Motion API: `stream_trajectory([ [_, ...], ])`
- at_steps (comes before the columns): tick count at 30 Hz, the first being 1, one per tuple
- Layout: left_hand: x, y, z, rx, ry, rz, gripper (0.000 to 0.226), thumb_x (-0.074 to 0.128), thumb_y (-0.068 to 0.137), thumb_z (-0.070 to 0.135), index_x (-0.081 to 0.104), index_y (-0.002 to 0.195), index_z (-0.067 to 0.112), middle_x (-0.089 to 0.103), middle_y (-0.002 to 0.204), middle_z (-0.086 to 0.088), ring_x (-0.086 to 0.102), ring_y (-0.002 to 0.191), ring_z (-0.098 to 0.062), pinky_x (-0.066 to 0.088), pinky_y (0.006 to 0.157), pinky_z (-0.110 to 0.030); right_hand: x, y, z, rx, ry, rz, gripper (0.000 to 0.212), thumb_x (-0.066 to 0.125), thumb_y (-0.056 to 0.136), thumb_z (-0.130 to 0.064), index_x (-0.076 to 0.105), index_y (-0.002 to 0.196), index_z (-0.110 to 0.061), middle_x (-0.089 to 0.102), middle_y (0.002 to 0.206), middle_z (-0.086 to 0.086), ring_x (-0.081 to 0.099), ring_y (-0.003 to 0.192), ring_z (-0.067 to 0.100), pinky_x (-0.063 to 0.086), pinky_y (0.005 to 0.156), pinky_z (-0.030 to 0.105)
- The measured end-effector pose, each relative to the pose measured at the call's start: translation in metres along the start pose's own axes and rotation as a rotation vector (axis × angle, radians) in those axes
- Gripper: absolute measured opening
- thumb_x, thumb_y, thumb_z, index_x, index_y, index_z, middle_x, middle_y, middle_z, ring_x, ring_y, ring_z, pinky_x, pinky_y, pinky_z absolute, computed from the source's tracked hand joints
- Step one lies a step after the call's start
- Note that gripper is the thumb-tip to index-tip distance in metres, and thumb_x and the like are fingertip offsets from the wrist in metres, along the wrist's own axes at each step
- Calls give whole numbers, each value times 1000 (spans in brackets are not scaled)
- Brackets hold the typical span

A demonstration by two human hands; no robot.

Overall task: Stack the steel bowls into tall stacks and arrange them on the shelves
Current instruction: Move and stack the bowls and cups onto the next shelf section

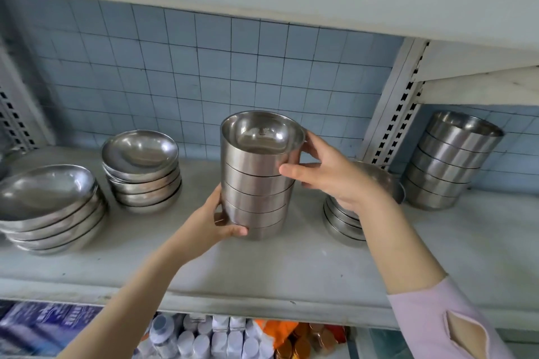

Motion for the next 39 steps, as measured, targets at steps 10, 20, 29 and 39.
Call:
stream_trajectory([
  [10, -1, -10, 8, -6, -13, 60, 90, 86, 69, 17, 37, 136, 51, 58, 127, 26, 64, 105, -5, 48, 93, -24, 38, -5, 55, 281, 524, -74, 64, 54, 76, -73, 56, 132, -43, 58, 139, -8, 55, 124, 30, 44, 96, 69],
  [20, 9, -56, 30, 6, 14, 122, 109, 92, 53, 41, 31, 143, 50, 54, 130, 32, 62, 109, -7, 50, 92, -27, 31, -52, 42, 264, 590, -78, 66, 59, 70, -70, 63, 126, -35, 65, 119, -3, 61, 100, 27, 46, 91, 71],
  [29, 96, -111, 105, 94, 29, 171, 113, 91, 45, 50, 33, 141, 51, 54, 129, 27, 57, 112, -7, 54, 93, -38, -45, -161, 12, 164, 506, -69, 76, 52, 73, -72, 55, 132, -25, 72, 96, -5, 68, 88, 16, 50, 93, 60],
  [39, 311, -142, 163, 134, -76, -7, 83, 90, 61, 27, 46, 132, 32, 61, 124, 17, 60, 112, -11, 53, 88, -29, -198, -328, 39, 231, 447, 131, 64, 55, 69, -73, 63, 121, -36, 70, 90, -15, 58, 96, 18, 55, 85, 54],
])
Point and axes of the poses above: each hand's wrist, its own y-axis towards the middle knuckle, its own x-axis out of the palm, z = x × y, the point moved 10 cm from there along y, towards the middle knuckle
